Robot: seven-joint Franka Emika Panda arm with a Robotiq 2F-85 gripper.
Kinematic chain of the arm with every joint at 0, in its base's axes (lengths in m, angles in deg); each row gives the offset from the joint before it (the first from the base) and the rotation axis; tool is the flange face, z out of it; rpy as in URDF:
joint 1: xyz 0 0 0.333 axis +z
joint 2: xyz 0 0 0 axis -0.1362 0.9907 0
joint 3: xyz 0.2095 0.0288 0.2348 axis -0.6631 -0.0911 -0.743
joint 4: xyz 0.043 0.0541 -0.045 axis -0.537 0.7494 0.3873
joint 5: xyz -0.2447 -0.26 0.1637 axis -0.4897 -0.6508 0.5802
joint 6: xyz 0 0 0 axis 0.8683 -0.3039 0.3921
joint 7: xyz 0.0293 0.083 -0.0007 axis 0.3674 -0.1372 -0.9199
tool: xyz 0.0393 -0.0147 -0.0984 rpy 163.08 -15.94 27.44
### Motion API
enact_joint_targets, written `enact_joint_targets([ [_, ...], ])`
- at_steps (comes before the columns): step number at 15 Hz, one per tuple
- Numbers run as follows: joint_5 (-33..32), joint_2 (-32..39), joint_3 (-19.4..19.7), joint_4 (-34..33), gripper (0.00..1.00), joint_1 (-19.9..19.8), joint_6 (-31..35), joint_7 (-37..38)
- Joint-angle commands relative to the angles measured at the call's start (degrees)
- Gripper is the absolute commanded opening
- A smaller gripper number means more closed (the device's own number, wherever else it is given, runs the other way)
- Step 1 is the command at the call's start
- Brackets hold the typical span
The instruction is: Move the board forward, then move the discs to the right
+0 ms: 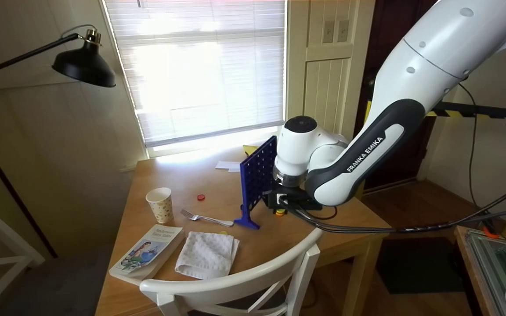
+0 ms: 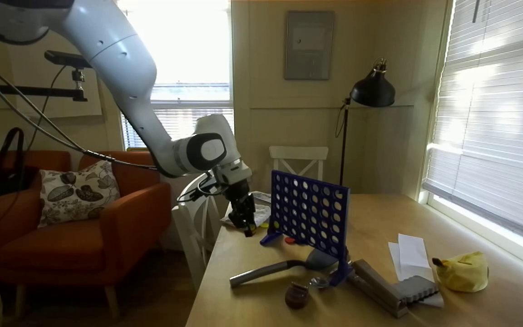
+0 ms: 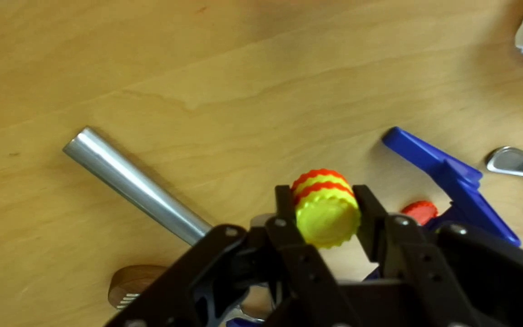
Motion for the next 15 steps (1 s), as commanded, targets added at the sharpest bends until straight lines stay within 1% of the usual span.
enact_joint_targets([
  [1, -0.8, 1.1, -3.3, -1.3, 0.11, -4.3, -0.3, -2.1],
  [4, 0.1, 2.6, -5.4, -1.9, 0.11, -7.4, 0.3, -5.1],
  [7, 0.9, 4.1, -6.9, -2.7, 0.11, -9.5, 0.4, -7.2],
  [9, 0.9, 5.2, -7.3, -3.6, 0.11, -10.1, 0.6, -8.0],
  [15, 0.8, 9.1, -7.0, -5.1, 0.11, -9.7, 2.7, -9.9],
])
